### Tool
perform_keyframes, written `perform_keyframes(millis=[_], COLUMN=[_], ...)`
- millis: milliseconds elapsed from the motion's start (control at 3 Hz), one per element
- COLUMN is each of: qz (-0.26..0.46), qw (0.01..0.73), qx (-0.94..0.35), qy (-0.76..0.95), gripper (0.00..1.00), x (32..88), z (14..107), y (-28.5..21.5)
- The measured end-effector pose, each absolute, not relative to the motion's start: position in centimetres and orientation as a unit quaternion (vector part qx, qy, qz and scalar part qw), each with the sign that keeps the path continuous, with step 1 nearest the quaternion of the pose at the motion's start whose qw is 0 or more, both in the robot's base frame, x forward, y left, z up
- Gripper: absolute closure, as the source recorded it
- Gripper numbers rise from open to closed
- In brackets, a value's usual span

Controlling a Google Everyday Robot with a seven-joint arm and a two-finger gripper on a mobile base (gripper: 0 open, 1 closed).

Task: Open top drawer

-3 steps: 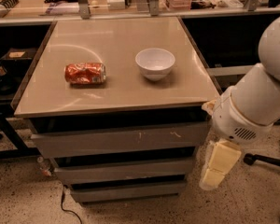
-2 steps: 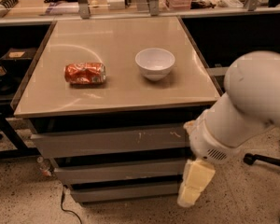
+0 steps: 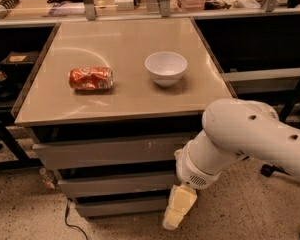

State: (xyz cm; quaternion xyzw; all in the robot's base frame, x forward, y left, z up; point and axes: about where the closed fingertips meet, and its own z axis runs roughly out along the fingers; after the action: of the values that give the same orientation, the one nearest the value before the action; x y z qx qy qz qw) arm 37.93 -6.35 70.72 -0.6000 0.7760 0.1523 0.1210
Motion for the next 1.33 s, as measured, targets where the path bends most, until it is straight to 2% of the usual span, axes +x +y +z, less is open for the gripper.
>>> perform_keyframes(millis=[667, 1333], qz=[0.138, 0.094], qw=[0.122, 0.130], qx=[-0.590, -0.569], qy=[0.786, 0.807], gripper=[0.00, 0.00], x=[38.1, 41.9], z=[70.5, 70.0], y=[-7.0, -8.8])
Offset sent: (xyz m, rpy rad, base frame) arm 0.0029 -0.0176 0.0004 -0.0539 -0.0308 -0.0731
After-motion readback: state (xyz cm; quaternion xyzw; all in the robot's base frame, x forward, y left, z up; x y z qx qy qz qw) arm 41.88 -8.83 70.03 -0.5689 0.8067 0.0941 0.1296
